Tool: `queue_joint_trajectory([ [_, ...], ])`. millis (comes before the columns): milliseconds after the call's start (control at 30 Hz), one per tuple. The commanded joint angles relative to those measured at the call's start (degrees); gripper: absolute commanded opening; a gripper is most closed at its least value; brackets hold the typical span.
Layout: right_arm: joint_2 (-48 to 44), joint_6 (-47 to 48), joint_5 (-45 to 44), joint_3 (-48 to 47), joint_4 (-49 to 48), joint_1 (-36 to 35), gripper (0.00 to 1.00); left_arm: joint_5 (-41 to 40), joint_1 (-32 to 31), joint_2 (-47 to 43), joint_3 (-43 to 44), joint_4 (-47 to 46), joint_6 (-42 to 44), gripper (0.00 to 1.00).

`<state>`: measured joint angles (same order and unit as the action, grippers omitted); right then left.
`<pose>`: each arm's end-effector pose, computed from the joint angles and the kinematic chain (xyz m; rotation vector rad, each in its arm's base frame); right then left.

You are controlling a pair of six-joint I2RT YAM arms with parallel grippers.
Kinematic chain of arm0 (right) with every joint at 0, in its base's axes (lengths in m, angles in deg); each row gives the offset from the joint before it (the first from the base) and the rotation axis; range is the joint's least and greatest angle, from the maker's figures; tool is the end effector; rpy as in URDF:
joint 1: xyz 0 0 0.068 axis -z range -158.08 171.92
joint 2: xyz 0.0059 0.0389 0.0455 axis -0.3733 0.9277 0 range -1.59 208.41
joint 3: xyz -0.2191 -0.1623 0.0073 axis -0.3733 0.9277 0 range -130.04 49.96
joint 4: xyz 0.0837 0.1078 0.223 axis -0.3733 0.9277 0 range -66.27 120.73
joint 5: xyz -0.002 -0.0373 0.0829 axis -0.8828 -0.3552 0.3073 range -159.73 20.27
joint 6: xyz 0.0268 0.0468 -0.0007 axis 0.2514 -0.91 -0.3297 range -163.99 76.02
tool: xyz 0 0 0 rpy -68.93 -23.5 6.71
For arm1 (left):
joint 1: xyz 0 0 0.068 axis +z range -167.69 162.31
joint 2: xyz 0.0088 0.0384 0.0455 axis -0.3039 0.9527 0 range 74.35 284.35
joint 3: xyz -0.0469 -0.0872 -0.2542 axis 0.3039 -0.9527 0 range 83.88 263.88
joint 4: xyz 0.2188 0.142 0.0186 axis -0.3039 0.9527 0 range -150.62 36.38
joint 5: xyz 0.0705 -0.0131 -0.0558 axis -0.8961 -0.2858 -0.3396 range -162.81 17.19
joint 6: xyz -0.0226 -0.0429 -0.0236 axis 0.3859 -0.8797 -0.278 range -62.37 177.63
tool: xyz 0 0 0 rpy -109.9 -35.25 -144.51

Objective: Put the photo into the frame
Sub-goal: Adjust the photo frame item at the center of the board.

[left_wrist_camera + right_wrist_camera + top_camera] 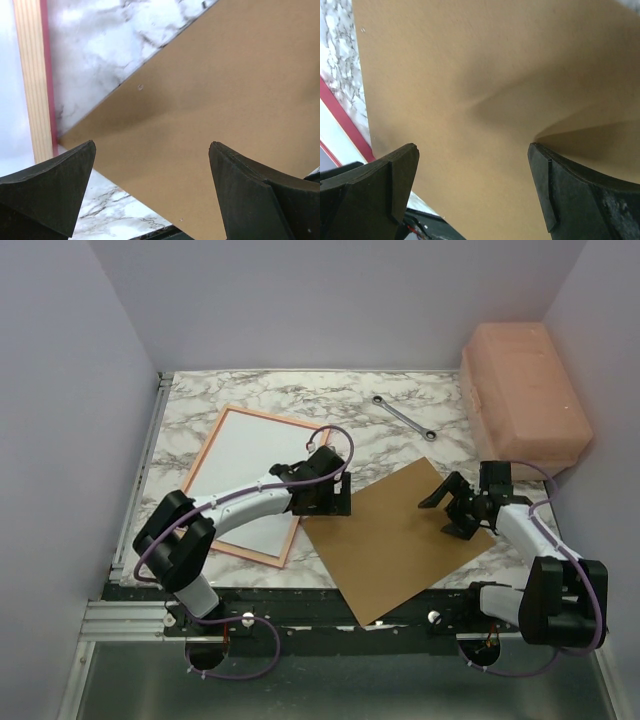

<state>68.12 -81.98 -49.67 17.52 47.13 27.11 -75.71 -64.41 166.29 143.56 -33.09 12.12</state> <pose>0.2127 -0.0070 0.1667 0.8694 2.5328 0.6516 0.2229 -0.2342 0.2026 0.0100 2.7005 -0.4781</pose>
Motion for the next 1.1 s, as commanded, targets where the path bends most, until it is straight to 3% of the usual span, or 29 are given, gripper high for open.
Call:
queue_joint_trajectory([
  [0, -2.30, -2.21, 0.13, 0.48, 7.76, -0.51, 1.00, -2.19, 0.18, 3.95, 5.18, 0.38, 5.49, 0.98],
  [267, 0.25, -5.00, -7.35, 1.58, 8.72, -3.15, 1.00, -1.17, 1.49, 11.19, 9.92, 0.18, 7.46, 0.99],
  [533, 14.71, -7.50, -12.10, -3.36, 4.12, -14.53, 1.00, 2.80, 2.40, 14.01, 9.30, -1.81, 7.88, 0.98],
  [1067, 40.46, -5.00, -9.98, -24.58, 1.49, -28.07, 1.00, 21.19, 2.37, 5.09, -7.95, -15.81, 1.76, 0.94],
])
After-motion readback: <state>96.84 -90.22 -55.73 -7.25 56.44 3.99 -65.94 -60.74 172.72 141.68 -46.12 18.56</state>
